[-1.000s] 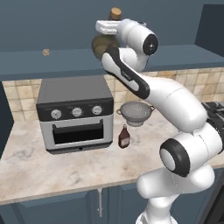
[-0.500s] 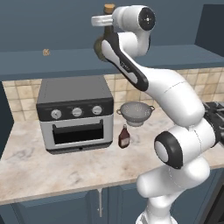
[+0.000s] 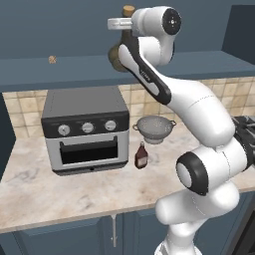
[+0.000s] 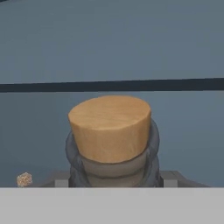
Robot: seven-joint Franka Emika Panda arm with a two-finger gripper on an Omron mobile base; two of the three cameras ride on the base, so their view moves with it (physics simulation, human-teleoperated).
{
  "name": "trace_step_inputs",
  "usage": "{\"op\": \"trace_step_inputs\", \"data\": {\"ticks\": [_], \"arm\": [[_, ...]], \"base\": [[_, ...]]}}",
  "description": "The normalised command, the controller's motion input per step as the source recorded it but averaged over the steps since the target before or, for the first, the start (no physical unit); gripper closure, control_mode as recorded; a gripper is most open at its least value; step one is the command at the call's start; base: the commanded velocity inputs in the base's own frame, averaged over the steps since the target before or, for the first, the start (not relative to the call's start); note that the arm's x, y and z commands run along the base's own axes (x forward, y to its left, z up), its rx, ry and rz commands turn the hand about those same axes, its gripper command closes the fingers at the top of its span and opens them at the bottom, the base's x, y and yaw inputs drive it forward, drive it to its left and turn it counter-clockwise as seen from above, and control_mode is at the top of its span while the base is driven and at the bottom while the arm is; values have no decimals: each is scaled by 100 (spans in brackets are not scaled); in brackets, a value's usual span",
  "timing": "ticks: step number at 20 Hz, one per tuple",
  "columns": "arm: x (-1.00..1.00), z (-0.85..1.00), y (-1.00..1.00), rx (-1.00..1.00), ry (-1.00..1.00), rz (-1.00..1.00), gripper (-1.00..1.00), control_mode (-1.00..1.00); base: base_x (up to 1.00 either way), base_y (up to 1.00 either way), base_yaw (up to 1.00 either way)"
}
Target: Pick the ketchup and oil and vinegar bottle from the counter and place them in the cabinet.
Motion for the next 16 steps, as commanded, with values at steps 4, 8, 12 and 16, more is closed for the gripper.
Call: {"op": "trace_step_inputs", "data": {"ticks": [4,8,12,16], "arm": [[0,-1,-2,1,0,0,100,-100],[0,0,0,0,0,0,-100,-100],[0,0,3,0,0,0,-100,-100],[0,0,0,0,0,-1,-100,-100]], "base": [[0,0,0],[0,0,0],[0,0,0],[0,0,0]]}}
